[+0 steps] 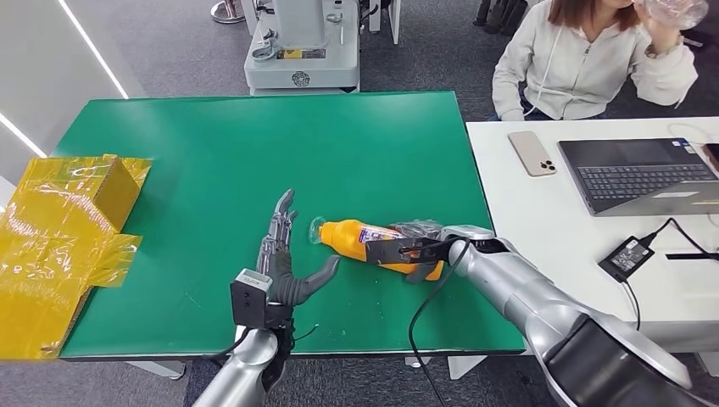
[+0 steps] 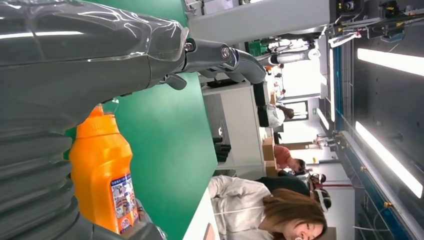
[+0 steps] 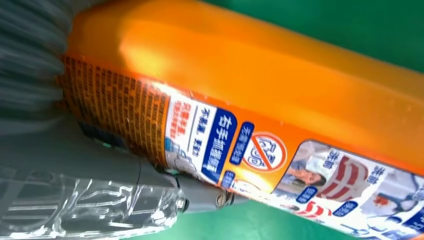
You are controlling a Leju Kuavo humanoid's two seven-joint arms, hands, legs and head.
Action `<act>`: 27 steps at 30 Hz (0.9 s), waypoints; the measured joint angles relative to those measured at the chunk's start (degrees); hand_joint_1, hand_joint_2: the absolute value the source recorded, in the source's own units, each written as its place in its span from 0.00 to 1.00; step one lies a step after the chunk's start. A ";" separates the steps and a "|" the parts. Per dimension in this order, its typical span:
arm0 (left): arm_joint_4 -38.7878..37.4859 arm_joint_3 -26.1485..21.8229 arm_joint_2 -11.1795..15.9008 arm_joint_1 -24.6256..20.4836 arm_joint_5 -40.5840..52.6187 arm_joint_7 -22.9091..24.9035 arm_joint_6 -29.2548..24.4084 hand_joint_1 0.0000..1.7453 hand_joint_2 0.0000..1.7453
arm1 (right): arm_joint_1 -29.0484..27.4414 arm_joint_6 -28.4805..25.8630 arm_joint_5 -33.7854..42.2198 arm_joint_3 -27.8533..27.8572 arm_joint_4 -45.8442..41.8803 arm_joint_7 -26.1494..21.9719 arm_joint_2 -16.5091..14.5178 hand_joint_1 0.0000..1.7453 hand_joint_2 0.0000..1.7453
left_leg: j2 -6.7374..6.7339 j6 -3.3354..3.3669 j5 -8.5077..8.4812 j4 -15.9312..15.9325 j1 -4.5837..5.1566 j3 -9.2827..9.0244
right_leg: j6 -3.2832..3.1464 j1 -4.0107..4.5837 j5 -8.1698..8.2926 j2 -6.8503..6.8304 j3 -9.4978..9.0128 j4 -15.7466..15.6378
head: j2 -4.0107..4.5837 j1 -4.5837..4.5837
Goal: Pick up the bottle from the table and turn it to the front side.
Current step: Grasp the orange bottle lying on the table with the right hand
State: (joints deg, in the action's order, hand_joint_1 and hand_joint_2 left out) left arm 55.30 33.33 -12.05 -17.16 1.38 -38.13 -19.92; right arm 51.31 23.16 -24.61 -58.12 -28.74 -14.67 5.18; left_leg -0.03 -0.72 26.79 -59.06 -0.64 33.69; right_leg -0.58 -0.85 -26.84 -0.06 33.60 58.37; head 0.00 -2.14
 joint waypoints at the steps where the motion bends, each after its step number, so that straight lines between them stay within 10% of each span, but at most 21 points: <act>1: -0.03 -0.11 0.12 0.25 0.02 -0.25 -0.20 0.00 1.00 | -0.21 -0.69 0.09 -0.01 -0.05 -0.49 0.32 1.00 1.00 | 0.00 0.00 0.00 0.00 0.00 -0.01 | 0.00 0.00 0.00 0.00 -0.01 0.00 | 0.00 0.00; 13: 1.63 -1.27 1.01 3.86 3.65 -0.31 -2.02 0.00 1.00 | -7.34 -9.80 5.96 3.11 -7.87 -3.41 5.11 1.00 1.00 | 0.02 0.01 0.00 -0.01 -0.02 -0.28 | 0.02 0.03 -0.01 -0.06 -0.35 -0.07 | 0.00 0.01; 21: 5.80 -4.25 2.09 6.08 8.03 -0.50 -7.65 0.00 1.00 | -24.41 -8.43 25.80 15.82 -24.25 -11.38 7.62 1.00 1.00 | 0.01 0.09 0.10 0.02 -0.03 -0.29 | 0.02 0.06 -0.04 -0.04 -0.35 -0.09 | 0.00 -0.01; 27: 8.56 -5.40 3.00 8.83 10.78 -0.84 -10.92 0.00 1.00 | -37.28 -18.77 26.00 22.52 -36.87 -12.39 6.91 1.00 1.00 | 0.14 0.08 0.10 0.13 -0.03 -0.11 | 0.03 0.07 -0.16 -0.21 -0.21 -0.07 | 0.00 0.00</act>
State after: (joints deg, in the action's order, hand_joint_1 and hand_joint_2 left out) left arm 63.86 27.93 -9.05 -8.33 12.16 -38.97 -30.84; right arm 14.03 4.39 1.39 -35.60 -65.62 -27.06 12.09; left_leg 0.11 -0.64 26.89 -58.93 -0.67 33.57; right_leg -0.56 -0.78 -26.99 -0.27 33.38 58.30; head 0.00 -2.14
